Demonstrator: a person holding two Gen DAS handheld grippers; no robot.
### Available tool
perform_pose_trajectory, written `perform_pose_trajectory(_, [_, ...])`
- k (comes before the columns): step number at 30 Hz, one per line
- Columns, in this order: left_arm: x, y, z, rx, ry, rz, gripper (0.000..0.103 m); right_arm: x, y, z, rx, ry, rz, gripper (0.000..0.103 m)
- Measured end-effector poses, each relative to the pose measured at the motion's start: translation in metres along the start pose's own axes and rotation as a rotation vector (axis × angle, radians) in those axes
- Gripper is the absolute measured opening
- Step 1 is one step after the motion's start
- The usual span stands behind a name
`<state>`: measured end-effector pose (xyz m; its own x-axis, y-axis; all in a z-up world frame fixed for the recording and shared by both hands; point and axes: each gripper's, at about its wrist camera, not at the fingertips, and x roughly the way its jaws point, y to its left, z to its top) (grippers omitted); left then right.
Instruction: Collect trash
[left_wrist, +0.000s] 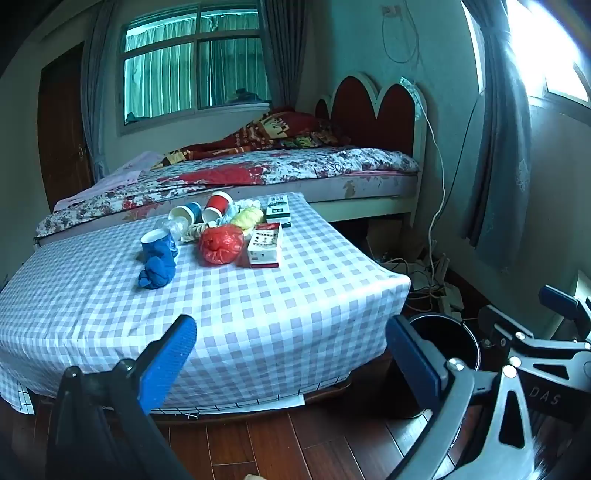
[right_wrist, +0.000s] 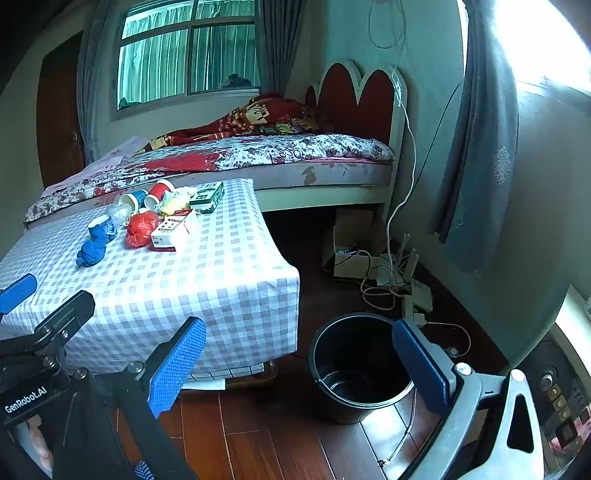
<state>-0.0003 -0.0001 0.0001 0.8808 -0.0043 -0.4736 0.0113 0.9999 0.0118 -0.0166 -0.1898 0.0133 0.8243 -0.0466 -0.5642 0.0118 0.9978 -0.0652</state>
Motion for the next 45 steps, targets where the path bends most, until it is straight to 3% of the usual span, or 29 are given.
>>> perform_pose_trajectory(8, [0.0023, 0.0007, -0.0017, -0.005, 0.031, -0.004, 0.102, 0.0004, 0.0022, -0.001, 0.008, -0.016, 0.007, 0.102])
perform_pose_trajectory(45, [0.0014, -0.003, 0.0023, 0.01, 0.029, -0.003, 0.102, -0.0066, -0.0024, 0.0035, 0.025, -0.035, 0.012, 0.102])
